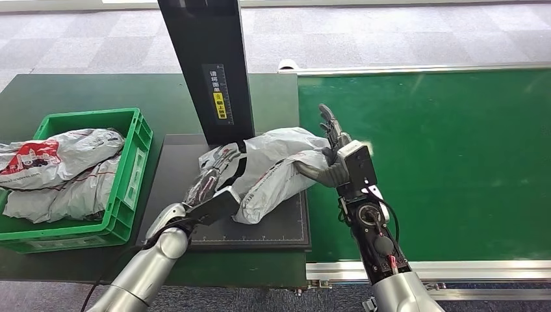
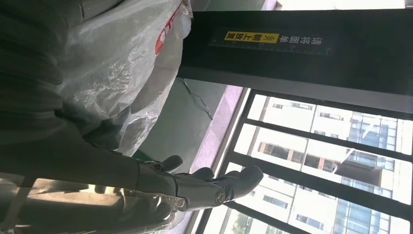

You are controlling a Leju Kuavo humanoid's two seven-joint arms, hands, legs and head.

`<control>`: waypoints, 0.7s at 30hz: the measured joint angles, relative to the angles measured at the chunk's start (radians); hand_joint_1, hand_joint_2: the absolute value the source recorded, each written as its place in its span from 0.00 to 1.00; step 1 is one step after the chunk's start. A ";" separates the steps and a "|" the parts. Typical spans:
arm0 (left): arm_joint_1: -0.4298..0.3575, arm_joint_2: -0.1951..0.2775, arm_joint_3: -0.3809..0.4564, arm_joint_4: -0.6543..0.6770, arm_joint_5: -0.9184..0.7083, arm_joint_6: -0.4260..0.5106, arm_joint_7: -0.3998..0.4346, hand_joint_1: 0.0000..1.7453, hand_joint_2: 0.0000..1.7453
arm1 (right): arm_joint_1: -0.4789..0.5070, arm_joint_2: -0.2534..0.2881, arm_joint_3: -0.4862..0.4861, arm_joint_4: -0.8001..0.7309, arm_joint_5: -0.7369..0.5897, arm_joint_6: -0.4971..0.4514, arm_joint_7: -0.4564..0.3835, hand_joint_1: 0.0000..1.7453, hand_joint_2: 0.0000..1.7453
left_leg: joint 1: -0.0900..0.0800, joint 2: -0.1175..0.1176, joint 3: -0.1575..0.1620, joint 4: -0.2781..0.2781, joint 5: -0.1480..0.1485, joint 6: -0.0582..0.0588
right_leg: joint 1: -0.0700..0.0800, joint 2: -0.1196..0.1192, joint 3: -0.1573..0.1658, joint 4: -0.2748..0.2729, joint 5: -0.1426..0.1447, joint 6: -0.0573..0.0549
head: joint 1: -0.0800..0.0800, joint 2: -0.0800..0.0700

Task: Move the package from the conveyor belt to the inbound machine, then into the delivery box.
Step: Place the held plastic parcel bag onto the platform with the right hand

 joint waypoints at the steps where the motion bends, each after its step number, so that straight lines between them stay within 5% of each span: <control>1: -0.007 0.001 -0.009 0.021 -0.039 -0.010 0.027 0.00 1.00 | -0.001 0.000 -0.001 0.000 -0.002 0.000 0.000 0.00 1.00 | 0.000 0.000 0.000 0.000 0.000 0.000 | 0.000 0.000 0.000 0.000 0.000 0.000 | 0.000 0.000; 12: -0.070 0.002 -0.058 0.176 -0.170 -0.023 0.069 0.03 1.00 | -0.003 0.001 -0.001 0.000 -0.005 0.001 0.003 0.00 1.00 | 0.000 0.000 0.000 0.000 0.000 0.000 | 0.000 0.000 0.001 0.000 0.000 0.000 | 0.000 0.000; 13: -0.072 0.002 -0.058 0.179 -0.170 -0.025 0.067 0.17 1.00 | -0.003 0.001 -0.001 0.000 -0.005 0.001 0.004 0.00 1.00 | 0.000 0.000 0.000 0.000 0.000 0.000 | 0.000 0.000 0.001 0.000 0.000 0.000 | 0.000 0.000; 16: -0.075 0.002 -0.059 0.185 -0.165 -0.038 0.057 0.85 1.00 | -0.003 0.001 -0.001 0.000 -0.004 0.001 0.007 0.00 1.00 | 0.000 0.000 0.001 0.000 0.000 0.000 | 0.000 0.000 0.002 0.000 0.000 0.000 | 0.000 0.000; 18: -0.073 0.002 -0.057 0.187 -0.151 -0.043 0.044 0.99 1.00 | -0.003 0.001 -0.001 0.000 -0.002 0.001 0.011 0.00 1.00 | 0.000 0.000 0.001 0.000 0.000 0.000 | 0.000 0.000 0.002 0.000 0.000 0.000 | 0.000 0.000; 21: -0.071 0.002 -0.047 0.185 -0.122 -0.035 0.022 1.00 1.00 | -0.003 0.001 -0.001 -0.001 -0.001 0.001 0.014 0.00 1.00 | 0.000 0.000 0.001 0.000 0.000 0.000 | 0.000 0.000 0.002 0.000 0.000 0.000 | 0.000 0.000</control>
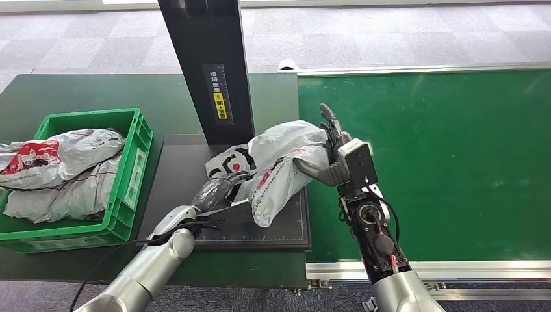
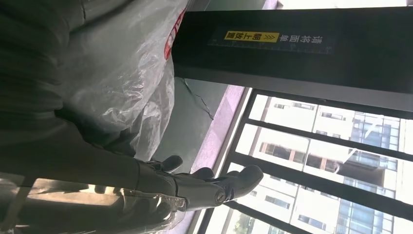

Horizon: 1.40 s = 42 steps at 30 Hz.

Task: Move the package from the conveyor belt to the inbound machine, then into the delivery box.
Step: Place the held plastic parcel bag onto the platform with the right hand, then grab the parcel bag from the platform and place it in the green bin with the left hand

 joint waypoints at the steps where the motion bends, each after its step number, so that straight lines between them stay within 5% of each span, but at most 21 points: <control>1: 0.001 0.000 0.006 -0.004 0.011 0.004 -0.008 1.00 1.00 | 0.000 0.000 0.000 -0.001 0.000 0.000 0.000 0.00 1.00 | 0.000 0.000 0.000 0.000 0.000 0.000 | 0.000 0.000 0.000 0.000 0.000 0.000 | 0.000 0.000; 10: 0.042 -0.008 0.088 -0.089 0.137 0.059 -0.096 1.00 1.00 | 0.000 0.000 0.000 -0.003 0.010 0.006 0.020 0.00 1.00 | 0.000 0.000 -0.001 0.000 0.000 0.000 | 0.000 0.000 -0.001 0.000 0.000 0.000 | 0.000 0.000; 27: 0.058 -0.015 0.124 -0.130 0.159 0.060 -0.107 1.00 1.00 | -0.002 0.000 0.000 -0.002 0.011 0.010 0.021 0.00 1.00 | 0.000 0.000 -0.001 0.000 0.000 0.000 | 0.000 0.000 -0.001 0.000 0.000 0.000 | 0.000 0.000; 33: 0.072 -0.025 0.154 -0.167 0.269 0.100 -0.185 1.00 1.00 | -0.007 0.000 0.000 0.008 0.014 0.011 0.021 0.00 1.00 | 0.000 0.000 -0.001 0.000 0.000 0.000 | 0.000 0.000 -0.001 0.000 0.000 0.000 | 0.000 0.000; 38: 0.099 -0.041 0.199 -0.258 0.389 0.241 -0.294 1.00 1.00 | -0.006 -0.001 0.000 0.014 0.018 0.012 0.021 0.00 1.00 | 0.000 0.000 -0.001 0.000 0.000 0.000 | 0.000 0.000 -0.002 0.000 0.000 0.000 | 0.000 0.000; 42: 0.136 -0.035 0.230 -0.445 0.545 0.596 -0.387 1.00 1.00 | -0.004 -0.005 0.006 0.022 0.056 0.027 0.033 0.00 1.00 | 0.000 0.002 -0.002 0.000 0.000 0.000 | 0.000 0.002 -0.003 0.000 0.000 0.000 | 0.000 0.000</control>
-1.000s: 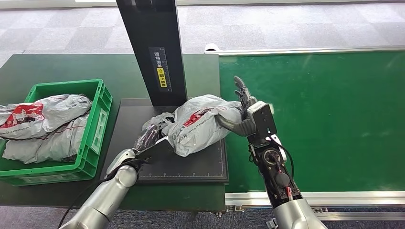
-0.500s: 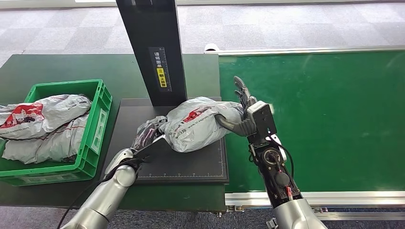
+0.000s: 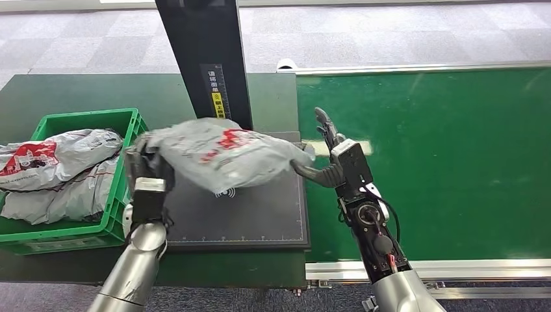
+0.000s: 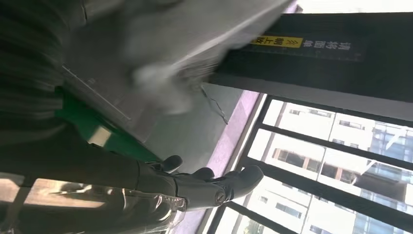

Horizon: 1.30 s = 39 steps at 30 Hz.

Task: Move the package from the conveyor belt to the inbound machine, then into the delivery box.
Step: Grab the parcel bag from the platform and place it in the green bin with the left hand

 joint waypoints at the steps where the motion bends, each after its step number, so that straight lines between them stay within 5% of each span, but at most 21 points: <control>1: 0.004 0.005 0.014 -0.053 0.036 0.064 -0.009 1.00 1.00 | 0.000 -0.002 0.004 0.004 0.014 0.005 0.003 0.00 1.00 | 0.000 0.000 0.000 0.000 0.000 0.000 | 0.000 0.000 0.000 0.000 0.000 0.000 | 0.000 0.000; 9: 0.048 -0.007 0.160 -0.399 0.053 0.101 -0.016 1.00 1.00 | -0.006 -0.006 0.049 0.045 0.094 0.032 0.030 0.00 1.00 | 0.000 0.000 0.000 0.000 0.000 0.000 | 0.000 -0.001 0.000 0.000 0.000 0.000 | 0.000 0.000; 19: 0.068 -0.080 0.355 -0.617 -0.052 0.100 -0.016 1.00 1.00 | -0.009 -0.007 0.062 0.062 0.143 0.043 0.053 0.00 1.00 | 0.000 -0.001 0.000 0.000 0.000 0.000 | 0.000 -0.001 0.000 0.000 0.000 0.000 | 0.000 0.000; 23: 0.047 -0.085 0.419 -0.533 -0.166 0.099 0.014 1.00 1.00 | -0.002 -0.007 0.063 0.061 0.162 0.044 0.057 0.00 1.00 | 0.000 -0.001 0.001 0.000 0.000 0.000 | 0.000 -0.001 0.001 0.000 0.000 0.000 | 0.000 0.000; 32: -0.046 -0.051 0.563 -0.119 -0.675 0.100 0.291 1.00 1.00 | 0.014 -0.008 0.063 0.052 0.188 0.048 0.065 0.00 1.00 | 0.000 0.001 0.002 0.000 0.001 0.000 | 0.000 0.001 0.001 0.000 0.001 -0.001 | 0.000 0.000; 39: -0.059 -0.037 0.600 -0.011 -0.836 0.100 0.413 1.00 1.00 | 0.014 -0.008 0.062 0.051 0.194 0.055 0.069 0.00 1.00 | 0.000 0.001 0.001 0.000 0.001 0.000 | 0.000 0.001 0.001 0.000 0.001 -0.001 | 0.000 0.000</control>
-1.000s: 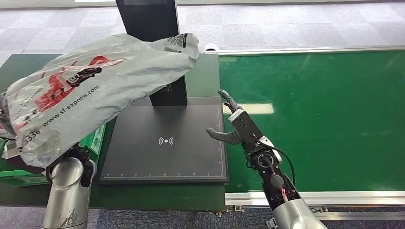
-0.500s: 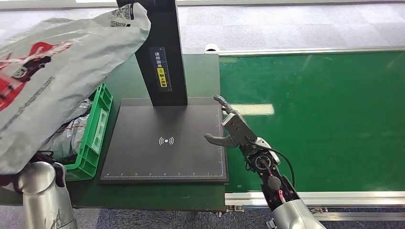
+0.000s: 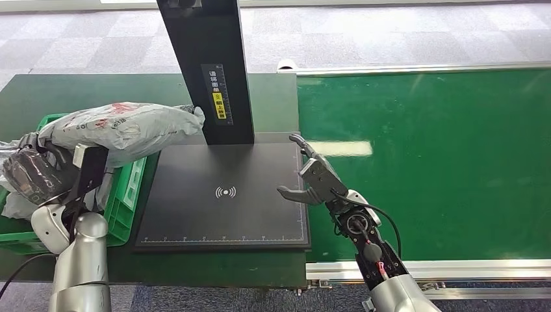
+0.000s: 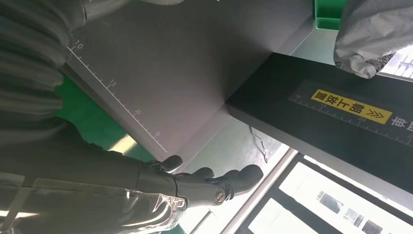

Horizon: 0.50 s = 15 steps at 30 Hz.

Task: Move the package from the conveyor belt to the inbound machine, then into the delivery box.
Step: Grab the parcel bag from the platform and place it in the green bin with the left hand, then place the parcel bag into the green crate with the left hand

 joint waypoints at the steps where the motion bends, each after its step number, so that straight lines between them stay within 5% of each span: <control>1: -0.001 0.001 0.006 0.004 -0.021 0.000 0.005 1.00 1.00 | 0.000 0.000 0.000 0.000 0.000 0.001 0.000 0.00 1.00 | 0.000 0.000 0.000 0.000 0.000 0.000 | 0.000 0.000 0.000 0.000 0.000 0.000 | 0.000 0.000; 6: -0.015 -0.005 0.074 0.006 -0.111 0.000 -0.038 1.00 1.00 | 0.000 0.000 0.000 0.000 0.000 0.002 0.000 0.00 1.00 | 0.000 0.000 0.000 0.000 0.000 0.000 | 0.000 0.000 0.000 0.000 0.000 0.000 | 0.000 0.000; 15: -0.097 -0.078 0.350 -0.044 -0.080 0.000 -0.389 1.00 1.00 | 0.000 0.000 0.002 0.000 0.002 0.002 -0.004 0.00 1.00 | 0.000 0.000 0.000 0.000 0.000 0.000 | 0.000 0.000 0.000 0.000 0.000 0.000 | 0.000 0.000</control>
